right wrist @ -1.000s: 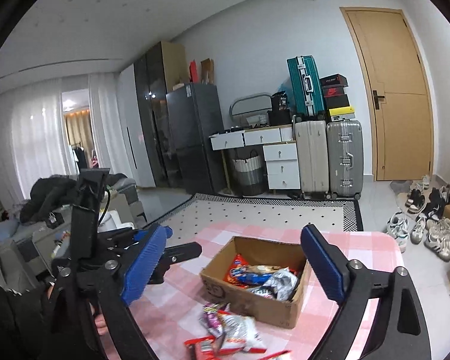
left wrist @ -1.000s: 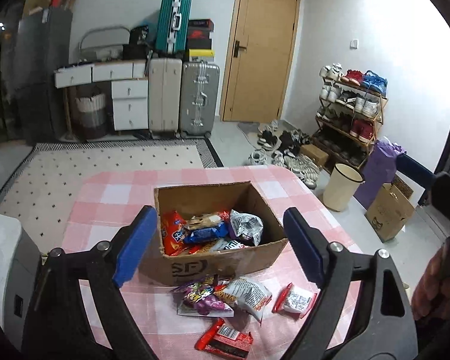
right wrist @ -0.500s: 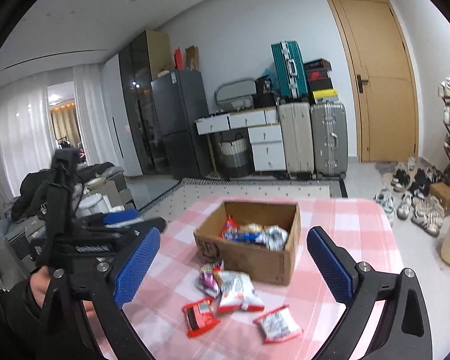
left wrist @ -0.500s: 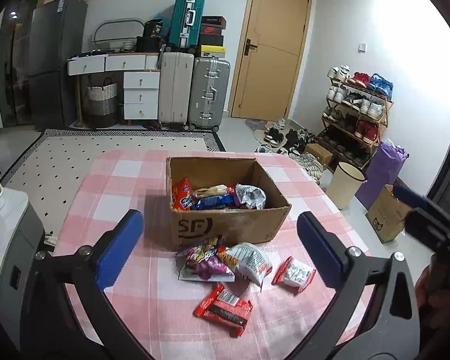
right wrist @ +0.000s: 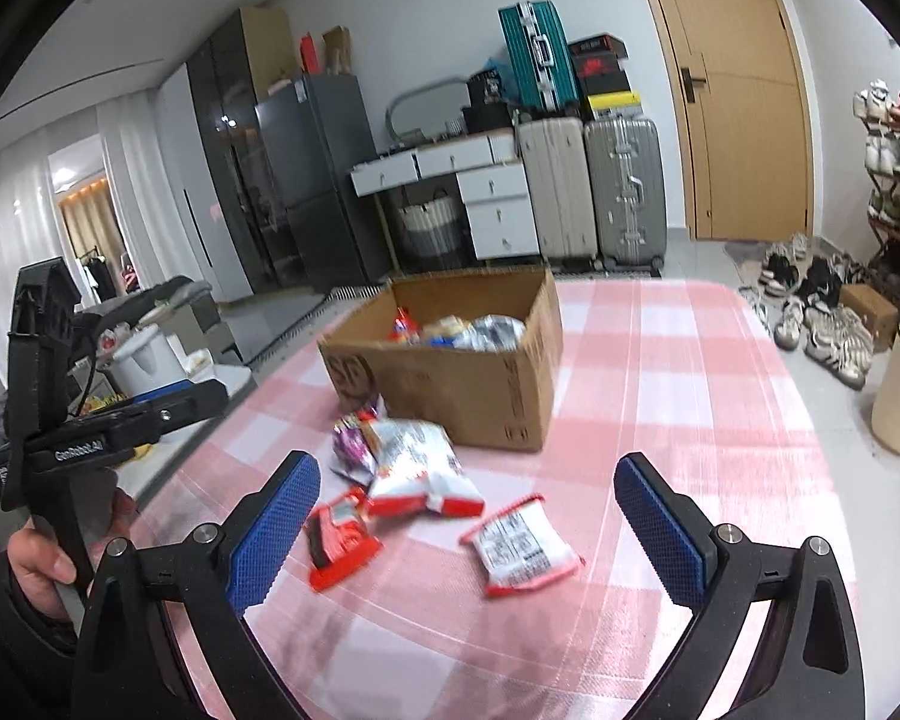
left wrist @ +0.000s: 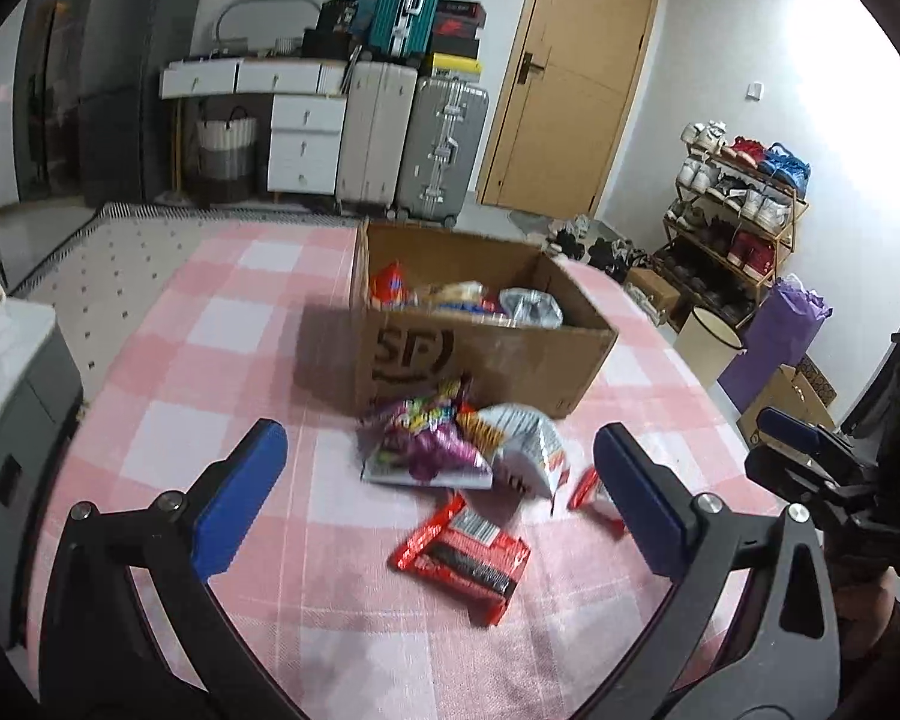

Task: Organize snacks
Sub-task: 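Lower the right gripper onto the white-red packet and close, then lower the left gripper onto the red chocolate packet and close while the right gripper holds the white packet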

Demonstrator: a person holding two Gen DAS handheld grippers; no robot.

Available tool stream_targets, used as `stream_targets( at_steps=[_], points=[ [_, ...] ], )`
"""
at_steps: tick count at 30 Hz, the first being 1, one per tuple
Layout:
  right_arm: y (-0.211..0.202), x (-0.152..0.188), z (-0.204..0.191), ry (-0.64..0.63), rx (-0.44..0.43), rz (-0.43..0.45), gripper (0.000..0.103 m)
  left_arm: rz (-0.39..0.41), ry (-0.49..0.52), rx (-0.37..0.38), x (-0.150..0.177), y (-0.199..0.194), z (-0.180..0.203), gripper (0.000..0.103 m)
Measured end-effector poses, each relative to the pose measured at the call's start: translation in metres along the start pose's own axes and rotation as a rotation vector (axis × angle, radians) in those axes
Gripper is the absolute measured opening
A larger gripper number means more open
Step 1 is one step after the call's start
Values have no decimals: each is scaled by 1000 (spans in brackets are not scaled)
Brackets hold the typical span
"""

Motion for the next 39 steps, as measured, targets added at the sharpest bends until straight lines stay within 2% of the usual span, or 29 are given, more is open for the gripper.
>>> stream_targets(
  at_steps=[8, 19, 23, 25, 27, 29, 34, 39],
  points=[
    [44, 33, 14, 12, 6, -99, 100, -69, -5, -1, 27, 37, -5, 102],
    [94, 64, 27, -17, 43, -233, 98, -122, -32, -3, 40, 66, -17, 102],
    [107, 71, 28, -18, 41, -275, 80, -144, -33, -4, 46, 74, -19, 102],
    [110, 73, 28, -17, 36, -288, 79, -148, -33, -5, 48, 76, -19, 102],
    [113, 74, 27, -23, 31, -295, 72, -155, -31, -5, 51, 78, -19, 102],
    [116, 77, 25, -32, 30, -319, 53, -157, -31, -2, 52, 81, -19, 102],
    [118, 80, 23, -49, 35, -330, 44, -163, -30, -2, 54, 79, -21, 102],
    [114, 78, 20, -55, 33, -308, 43, -168, -29, -6, 55, 78, -23, 102]
  ],
)
Point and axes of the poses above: each gripper's, at about its wrist camera, not at the fingertips, and y roughly the way its jaws point, z to its right, x to its underside, the point moved 9 cm from there along y, roughly the way its jaws point, and after that the axes turned 2 degrees about -y, right-handed, at the moved point
